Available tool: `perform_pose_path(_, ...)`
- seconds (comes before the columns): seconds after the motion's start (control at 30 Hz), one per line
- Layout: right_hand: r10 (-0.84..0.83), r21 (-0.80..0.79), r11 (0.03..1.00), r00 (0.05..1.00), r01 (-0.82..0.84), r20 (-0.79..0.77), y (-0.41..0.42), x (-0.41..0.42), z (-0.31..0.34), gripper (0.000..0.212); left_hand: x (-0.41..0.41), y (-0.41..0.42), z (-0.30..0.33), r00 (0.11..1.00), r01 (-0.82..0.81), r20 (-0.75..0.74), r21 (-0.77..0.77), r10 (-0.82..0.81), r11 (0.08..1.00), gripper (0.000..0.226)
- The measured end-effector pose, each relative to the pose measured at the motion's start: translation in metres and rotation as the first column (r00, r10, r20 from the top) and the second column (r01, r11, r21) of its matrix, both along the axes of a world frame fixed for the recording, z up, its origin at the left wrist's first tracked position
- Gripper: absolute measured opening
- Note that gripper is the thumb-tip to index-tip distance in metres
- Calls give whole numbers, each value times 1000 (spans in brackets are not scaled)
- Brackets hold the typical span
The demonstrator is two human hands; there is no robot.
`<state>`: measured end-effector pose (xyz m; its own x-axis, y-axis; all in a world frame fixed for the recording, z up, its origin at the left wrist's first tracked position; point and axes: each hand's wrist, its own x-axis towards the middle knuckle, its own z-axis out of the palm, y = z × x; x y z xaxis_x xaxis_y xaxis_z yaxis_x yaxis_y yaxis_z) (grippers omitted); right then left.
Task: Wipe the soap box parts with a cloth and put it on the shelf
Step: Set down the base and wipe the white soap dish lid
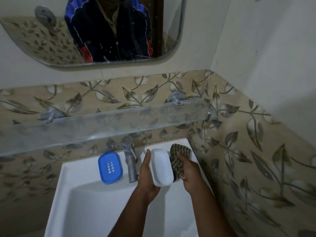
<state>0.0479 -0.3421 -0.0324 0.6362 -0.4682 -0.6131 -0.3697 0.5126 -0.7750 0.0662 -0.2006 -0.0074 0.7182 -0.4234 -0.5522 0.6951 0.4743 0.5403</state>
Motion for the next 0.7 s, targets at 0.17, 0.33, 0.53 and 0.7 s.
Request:
perform_pose_path(0.17,-49,-97,993,976,71,210,36,-75,49,20,-52,41,42,998,-48,29,-105,51,993,71)
perform_pose_path(0.33,174,-620,781,924,81,340,97,-127,139,31,-88,89,94,983,-116,128,-130,133,985,59)
perform_pose_path(0.53,722,-999,-7,692,37,21,179,-125,196,34,-117,134,156,961,-195,170,-144,218,970,64)
perform_pose_path(0.7,953,-983,-143,254,-112,-168,194,-143,237,17,-127,181,176,904,-258,327,-97,276,961,61)
